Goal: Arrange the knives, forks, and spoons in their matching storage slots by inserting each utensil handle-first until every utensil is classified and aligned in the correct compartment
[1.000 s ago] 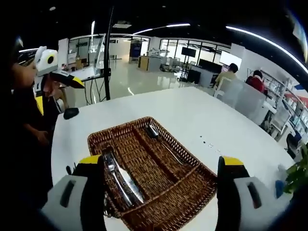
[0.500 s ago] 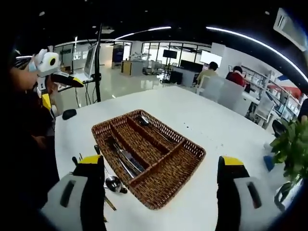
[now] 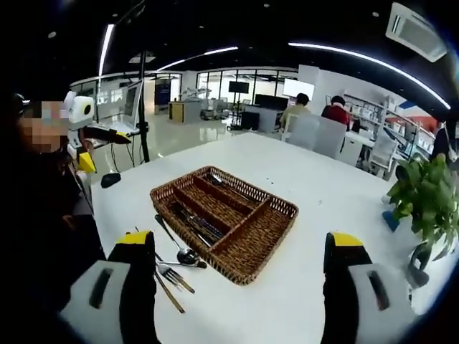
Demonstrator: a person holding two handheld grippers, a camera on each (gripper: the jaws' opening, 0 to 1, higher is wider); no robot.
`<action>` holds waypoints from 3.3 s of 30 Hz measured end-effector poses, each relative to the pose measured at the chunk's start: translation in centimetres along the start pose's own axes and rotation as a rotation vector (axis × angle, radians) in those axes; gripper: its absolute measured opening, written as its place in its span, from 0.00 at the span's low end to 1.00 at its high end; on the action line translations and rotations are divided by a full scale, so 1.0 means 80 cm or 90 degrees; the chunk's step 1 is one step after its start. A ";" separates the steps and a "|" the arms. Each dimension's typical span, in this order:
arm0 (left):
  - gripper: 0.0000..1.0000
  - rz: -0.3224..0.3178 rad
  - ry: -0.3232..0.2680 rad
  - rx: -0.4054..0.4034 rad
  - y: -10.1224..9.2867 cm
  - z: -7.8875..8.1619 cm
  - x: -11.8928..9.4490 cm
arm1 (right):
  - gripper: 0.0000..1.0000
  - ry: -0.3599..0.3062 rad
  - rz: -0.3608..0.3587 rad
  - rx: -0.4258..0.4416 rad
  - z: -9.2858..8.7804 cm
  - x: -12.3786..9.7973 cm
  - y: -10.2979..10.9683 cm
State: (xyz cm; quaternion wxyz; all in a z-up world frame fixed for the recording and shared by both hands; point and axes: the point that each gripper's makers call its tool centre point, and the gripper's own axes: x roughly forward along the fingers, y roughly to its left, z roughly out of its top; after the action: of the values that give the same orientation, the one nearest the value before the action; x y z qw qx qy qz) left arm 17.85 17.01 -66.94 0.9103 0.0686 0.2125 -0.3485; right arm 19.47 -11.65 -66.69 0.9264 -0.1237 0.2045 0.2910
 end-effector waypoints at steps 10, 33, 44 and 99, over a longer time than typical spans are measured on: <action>1.00 0.009 -0.005 0.005 0.016 0.005 -0.010 | 0.99 -0.010 0.002 0.000 0.015 0.002 0.012; 0.93 -0.042 0.004 0.040 0.010 0.014 0.014 | 0.99 -0.017 -0.021 0.016 0.019 0.000 0.011; 0.94 -0.111 0.045 0.141 -0.018 0.013 0.054 | 0.99 -0.015 -0.036 0.027 0.009 -0.011 0.005; 0.26 -0.328 0.277 0.286 -0.094 -0.150 0.200 | 0.99 0.046 -0.065 0.044 -0.045 -0.032 -0.016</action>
State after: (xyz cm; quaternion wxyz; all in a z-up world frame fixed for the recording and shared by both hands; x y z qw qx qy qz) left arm 19.46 4.98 -84.53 0.6891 0.2826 0.3290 -0.5805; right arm 17.20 -15.19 -68.56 0.9359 -0.1122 0.2410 0.2313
